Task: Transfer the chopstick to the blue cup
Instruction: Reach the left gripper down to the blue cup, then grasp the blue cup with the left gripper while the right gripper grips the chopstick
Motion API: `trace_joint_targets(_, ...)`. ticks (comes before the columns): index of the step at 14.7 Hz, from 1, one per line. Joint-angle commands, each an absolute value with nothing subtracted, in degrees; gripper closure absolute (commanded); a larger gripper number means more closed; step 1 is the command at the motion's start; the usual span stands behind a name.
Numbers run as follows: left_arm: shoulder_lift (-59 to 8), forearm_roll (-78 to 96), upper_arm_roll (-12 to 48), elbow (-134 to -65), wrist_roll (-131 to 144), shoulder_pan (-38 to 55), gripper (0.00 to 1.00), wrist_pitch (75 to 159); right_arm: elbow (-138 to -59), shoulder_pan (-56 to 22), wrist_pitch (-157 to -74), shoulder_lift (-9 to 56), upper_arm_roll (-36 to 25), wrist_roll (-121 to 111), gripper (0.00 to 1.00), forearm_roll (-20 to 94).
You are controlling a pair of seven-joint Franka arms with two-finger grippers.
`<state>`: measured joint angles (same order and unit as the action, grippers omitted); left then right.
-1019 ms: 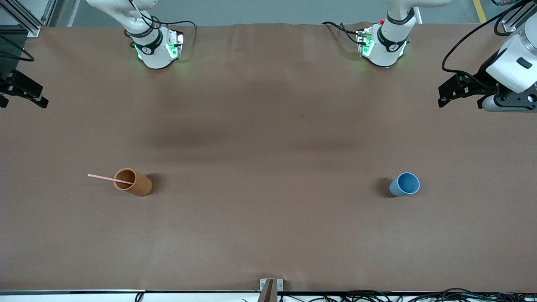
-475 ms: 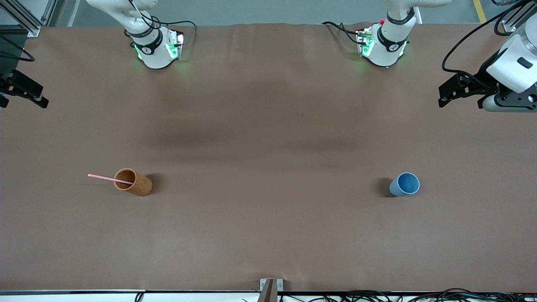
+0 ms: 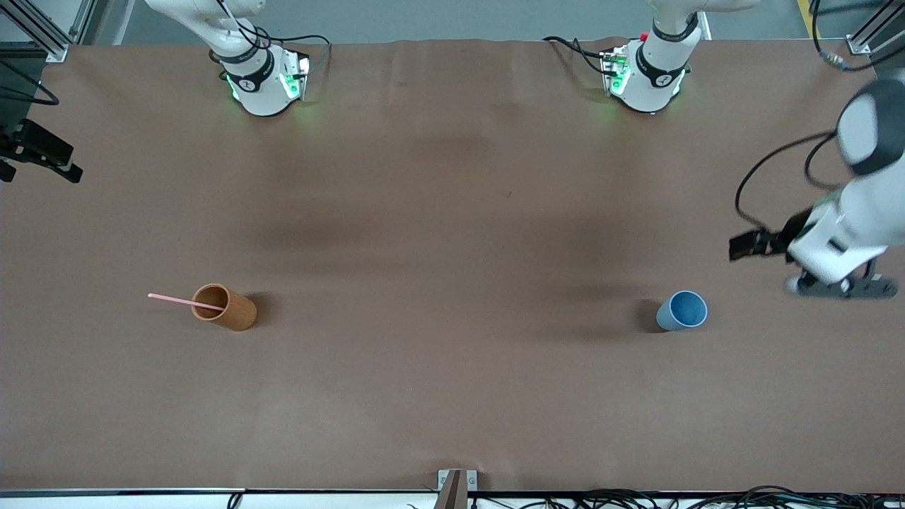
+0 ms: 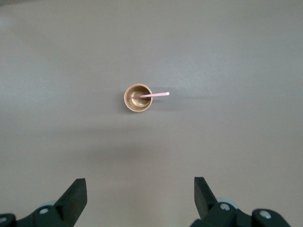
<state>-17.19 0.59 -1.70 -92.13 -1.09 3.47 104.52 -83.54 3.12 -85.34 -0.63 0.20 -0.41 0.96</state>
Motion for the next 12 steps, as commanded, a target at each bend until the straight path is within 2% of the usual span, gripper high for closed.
trace_joint_targets(1,-21.3,1.6,-1.8,-96.3,-0.7,3.3,0.00,114.2,-84.2,5.2,-85.6,-0.3,0.5,-1.1,0.00,1.0)
trace_joint_targets(4,-24.6,1.6,-1.8,-100.4,-0.9,3.3,0.00,122.7,-85.8,6.4,-88.6,1.3,0.5,-1.1,0.00,1.3)
trace_joint_targets(7,-27.2,1.6,-1.8,-103.9,-1.5,3.1,0.00,129.9,-91.5,8.4,-94.5,1.8,0.4,-1.4,0.00,6.1)
trace_joint_targets(8,-27.4,1.5,-1.8,-105.1,-1.8,3.0,0.03,131.6,-93.8,9.3,-97.0,1.8,0.4,-2.1,0.00,7.7)
trace_joint_targets(9,-28.1,1.4,-1.8,-105.7,-1.8,2.8,0.15,132.7,-96.0,9.4,-100.1,2.3,0.4,-3.2,0.01,8.0)
trace_joint_targets(11,-29.2,1.3,-1.8,-105.7,-1.9,2.6,0.58,133.6,-98.6,9.6,-104.7,3.9,0.4,-4.0,0.03,9.2)
trace_joint_targets(12,-29.6,0.9,-1.8,-105.7,-2.5,2.6,0.79,134.6,-98.8,9.6,-106.0,5.3,0.4,-4.0,0.08,10.4)
